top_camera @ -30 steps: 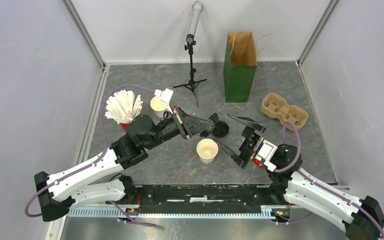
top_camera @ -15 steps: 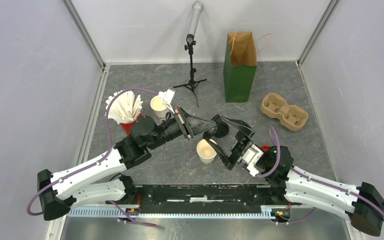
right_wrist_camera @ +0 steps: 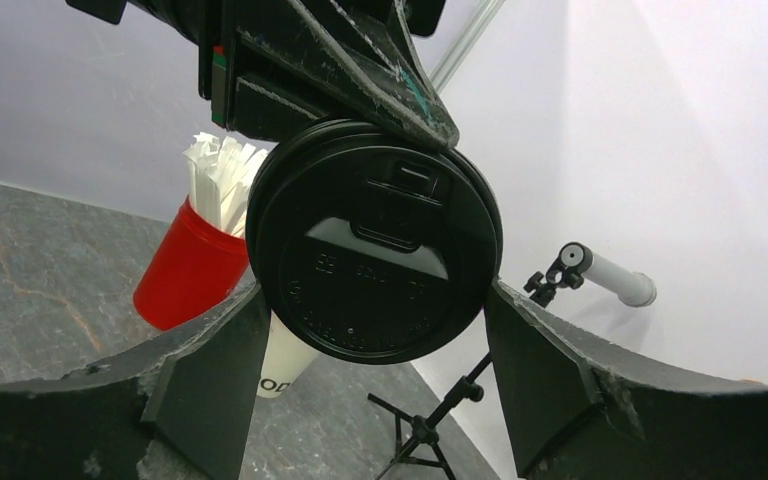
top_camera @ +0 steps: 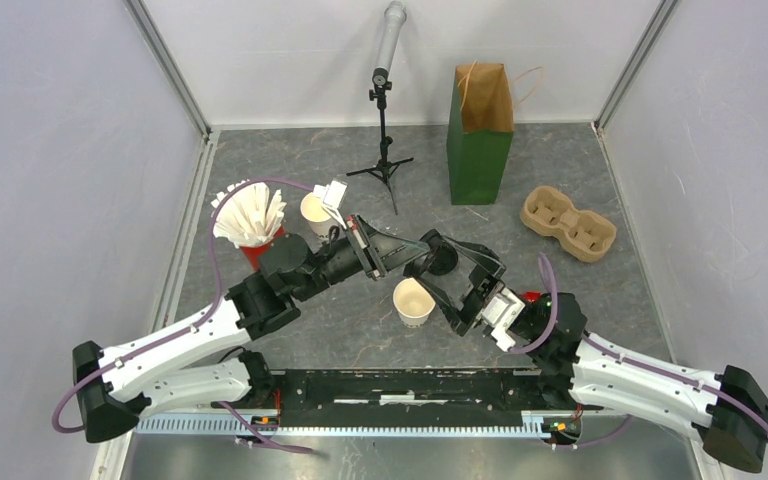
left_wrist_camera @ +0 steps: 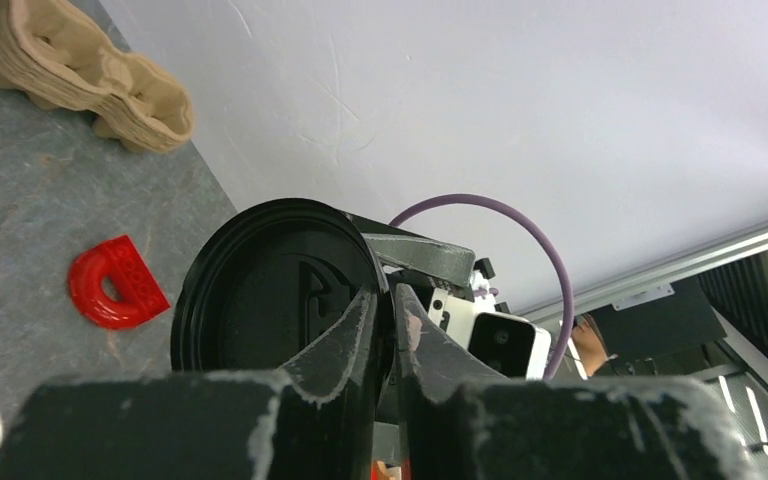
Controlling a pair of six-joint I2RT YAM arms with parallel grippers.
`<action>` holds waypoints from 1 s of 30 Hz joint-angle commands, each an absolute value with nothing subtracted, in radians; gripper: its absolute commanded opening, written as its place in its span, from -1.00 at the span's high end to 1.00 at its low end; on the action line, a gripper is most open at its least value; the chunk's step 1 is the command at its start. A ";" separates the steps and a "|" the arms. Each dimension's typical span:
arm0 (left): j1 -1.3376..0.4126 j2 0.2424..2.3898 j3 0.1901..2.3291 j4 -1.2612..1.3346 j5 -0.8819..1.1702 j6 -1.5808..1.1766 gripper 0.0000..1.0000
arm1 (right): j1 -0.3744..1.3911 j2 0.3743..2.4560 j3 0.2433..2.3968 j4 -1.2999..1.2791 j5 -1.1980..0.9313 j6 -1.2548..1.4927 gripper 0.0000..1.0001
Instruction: Pack the takeout coffee
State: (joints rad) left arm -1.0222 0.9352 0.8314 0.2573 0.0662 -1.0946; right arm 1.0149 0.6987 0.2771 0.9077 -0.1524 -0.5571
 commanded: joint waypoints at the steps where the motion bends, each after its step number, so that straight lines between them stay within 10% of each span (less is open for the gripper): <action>1: -1.017 0.887 0.841 0.236 0.004 -1.008 0.56 | 1.018 0.661 0.266 0.875 -0.109 -0.531 -0.51; 8: -1.001 0.853 0.892 0.070 -0.052 -0.837 -0.48 | 1.018 0.624 0.293 0.665 -0.011 -0.383 -0.37; 13: -0.978 0.866 1.033 -0.316 -0.182 -0.643 -0.83 | 1.017 0.645 0.476 0.200 0.128 -0.131 -0.37; 30: -0.870 0.803 0.779 -0.315 0.024 -0.744 -0.80 | 1.021 0.960 0.939 -0.595 0.140 0.200 -0.45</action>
